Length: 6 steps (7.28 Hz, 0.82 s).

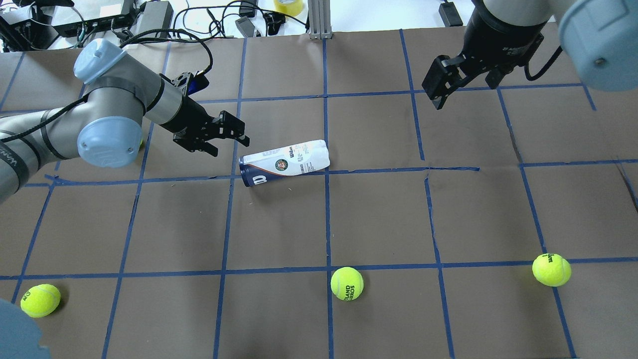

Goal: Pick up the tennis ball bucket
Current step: 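Raise the right gripper away while the left gripper reaches to the can's blue end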

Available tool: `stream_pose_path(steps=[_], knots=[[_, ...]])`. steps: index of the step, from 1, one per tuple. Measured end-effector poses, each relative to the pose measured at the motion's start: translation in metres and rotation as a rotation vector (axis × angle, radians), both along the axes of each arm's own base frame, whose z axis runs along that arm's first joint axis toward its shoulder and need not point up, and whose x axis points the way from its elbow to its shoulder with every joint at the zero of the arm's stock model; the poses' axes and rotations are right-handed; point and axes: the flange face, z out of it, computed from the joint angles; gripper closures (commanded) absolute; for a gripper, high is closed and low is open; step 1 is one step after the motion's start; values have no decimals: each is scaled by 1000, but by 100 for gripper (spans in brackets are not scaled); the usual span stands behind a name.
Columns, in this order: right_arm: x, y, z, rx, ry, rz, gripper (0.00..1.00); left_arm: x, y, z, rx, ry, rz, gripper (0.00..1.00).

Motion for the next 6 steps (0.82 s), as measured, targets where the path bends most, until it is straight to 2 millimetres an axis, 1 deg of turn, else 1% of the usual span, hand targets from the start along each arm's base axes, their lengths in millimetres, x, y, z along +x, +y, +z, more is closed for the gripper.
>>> stream_pose_path(steps=[2,4,6], knots=[[-1,0,-1,1,-4,-31,0,-1,-1,-22,44,17,4,0],[-2,-1,0,-6,5,-28,0,-5,-1,-35,72,65,11,0],[-2,-2,1,-15,9,-19,0,-11,4,-50,107,123,21,0]])
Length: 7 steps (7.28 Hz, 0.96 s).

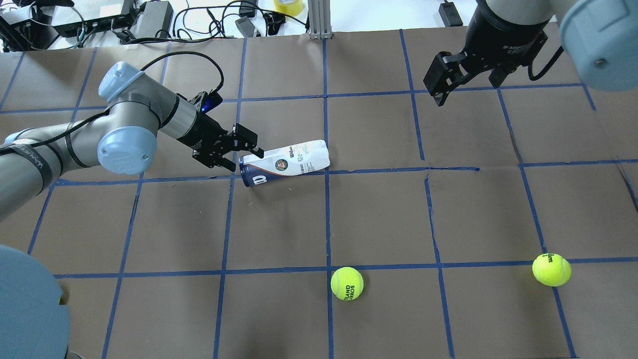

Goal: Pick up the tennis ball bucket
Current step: 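Raise the right gripper away while the left gripper reaches to the can's blue end, then grip the can's blue rim with the left gripper and tilt it upward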

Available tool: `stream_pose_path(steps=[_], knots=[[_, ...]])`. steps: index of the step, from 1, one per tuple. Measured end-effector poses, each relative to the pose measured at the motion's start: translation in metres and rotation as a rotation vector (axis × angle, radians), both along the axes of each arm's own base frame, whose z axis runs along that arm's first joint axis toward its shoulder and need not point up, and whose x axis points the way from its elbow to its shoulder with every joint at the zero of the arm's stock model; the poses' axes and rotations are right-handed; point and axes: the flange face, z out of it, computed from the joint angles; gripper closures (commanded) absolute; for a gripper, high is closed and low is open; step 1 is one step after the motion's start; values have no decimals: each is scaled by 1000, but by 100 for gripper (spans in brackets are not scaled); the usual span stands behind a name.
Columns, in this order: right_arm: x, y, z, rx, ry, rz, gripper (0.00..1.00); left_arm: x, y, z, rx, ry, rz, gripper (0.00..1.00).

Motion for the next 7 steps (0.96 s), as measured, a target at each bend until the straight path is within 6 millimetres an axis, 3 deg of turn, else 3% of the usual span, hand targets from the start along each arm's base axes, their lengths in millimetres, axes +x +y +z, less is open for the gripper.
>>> stream_pose_path(steps=[1,2,4,5,7], knots=[[0,0,0,-1,2,11,0,-1,4,-8,14,8,1,0],[0,0,0,-1,2,17,0,-1,6,-12,25,12,2,8],[0,0,0,-1,2,13,0,-2,7,-17,50,14,21,79],[0,1,0,-1,2,11,0,-2,6,-17,55,14,28,100],[0,0,0,-2,2,11,0,-2,1,-13,49,26,40,100]])
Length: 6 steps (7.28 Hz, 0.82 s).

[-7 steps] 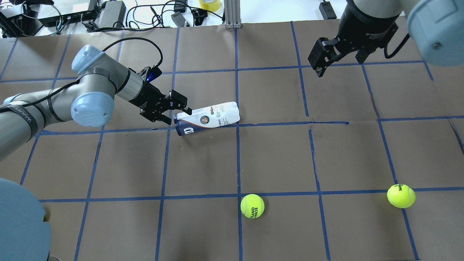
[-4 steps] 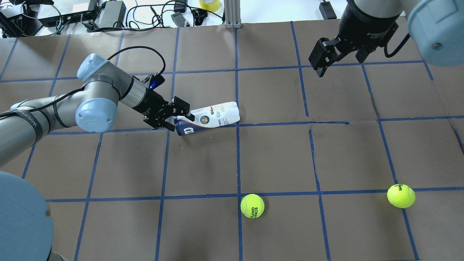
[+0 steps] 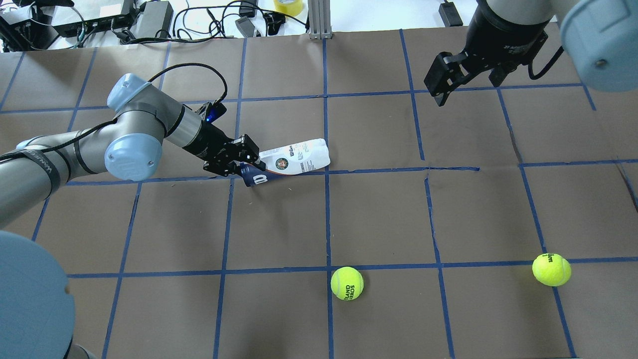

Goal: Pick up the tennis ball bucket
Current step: 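Grip the can's blue rim with the left gripper and tilt it upward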

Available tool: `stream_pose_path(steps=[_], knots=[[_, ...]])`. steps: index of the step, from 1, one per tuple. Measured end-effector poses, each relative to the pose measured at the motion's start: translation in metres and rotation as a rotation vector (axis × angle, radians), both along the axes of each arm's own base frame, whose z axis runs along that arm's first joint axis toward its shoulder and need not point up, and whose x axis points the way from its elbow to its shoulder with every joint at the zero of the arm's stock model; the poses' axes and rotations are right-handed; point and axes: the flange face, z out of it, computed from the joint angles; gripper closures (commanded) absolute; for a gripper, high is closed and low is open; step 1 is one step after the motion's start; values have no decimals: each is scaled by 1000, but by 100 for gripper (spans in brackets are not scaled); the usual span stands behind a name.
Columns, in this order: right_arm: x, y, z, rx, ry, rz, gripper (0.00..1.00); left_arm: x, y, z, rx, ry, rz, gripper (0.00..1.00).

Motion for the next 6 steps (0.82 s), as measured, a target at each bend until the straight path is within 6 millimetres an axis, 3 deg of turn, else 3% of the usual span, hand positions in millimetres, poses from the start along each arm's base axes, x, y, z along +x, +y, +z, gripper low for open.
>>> stream_pose_path(steps=[3,6], knots=[[0,1,0,4,0,0,0,2,-25,29,-44,8,31,100],[0,2,0,7,0,1,0,10,-57,91,-91,-106,83,100]])
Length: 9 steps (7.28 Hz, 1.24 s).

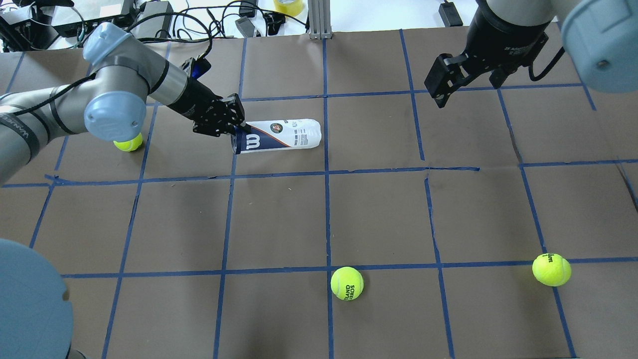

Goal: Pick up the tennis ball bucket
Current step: 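Grip the can's blue rim with the left gripper and tilt it upward, then rotate the can upright with the left gripper, setting it on its base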

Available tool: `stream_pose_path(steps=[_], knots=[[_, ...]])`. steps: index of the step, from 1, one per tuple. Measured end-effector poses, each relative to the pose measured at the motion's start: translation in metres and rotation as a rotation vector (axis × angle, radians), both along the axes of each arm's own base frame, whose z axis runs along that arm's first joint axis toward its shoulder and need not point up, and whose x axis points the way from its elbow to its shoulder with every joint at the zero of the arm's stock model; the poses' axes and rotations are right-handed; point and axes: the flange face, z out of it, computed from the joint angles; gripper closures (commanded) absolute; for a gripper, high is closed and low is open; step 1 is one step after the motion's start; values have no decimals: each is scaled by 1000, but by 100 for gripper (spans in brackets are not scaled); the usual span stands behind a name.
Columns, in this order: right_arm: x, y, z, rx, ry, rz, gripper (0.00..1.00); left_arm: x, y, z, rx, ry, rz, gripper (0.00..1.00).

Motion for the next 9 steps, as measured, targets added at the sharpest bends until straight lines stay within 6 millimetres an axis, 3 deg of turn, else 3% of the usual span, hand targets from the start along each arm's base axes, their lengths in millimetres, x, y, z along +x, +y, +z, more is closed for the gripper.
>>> stream_pose_path(steps=[2,3,6,9], knots=[[-1,1,0,0,1,0,0,-6,-11,44,-45,-78,2,100],[-1,1,1,-2,1,0,0,-21,-11,58,-60,-148,-23,100],[-1,1,1,-2,3,0,0,-82,0,74,-79,-365,-147,100],[-1,2,-1,2,3,1,0,-117,11,81,-67,-451,-223,100]])
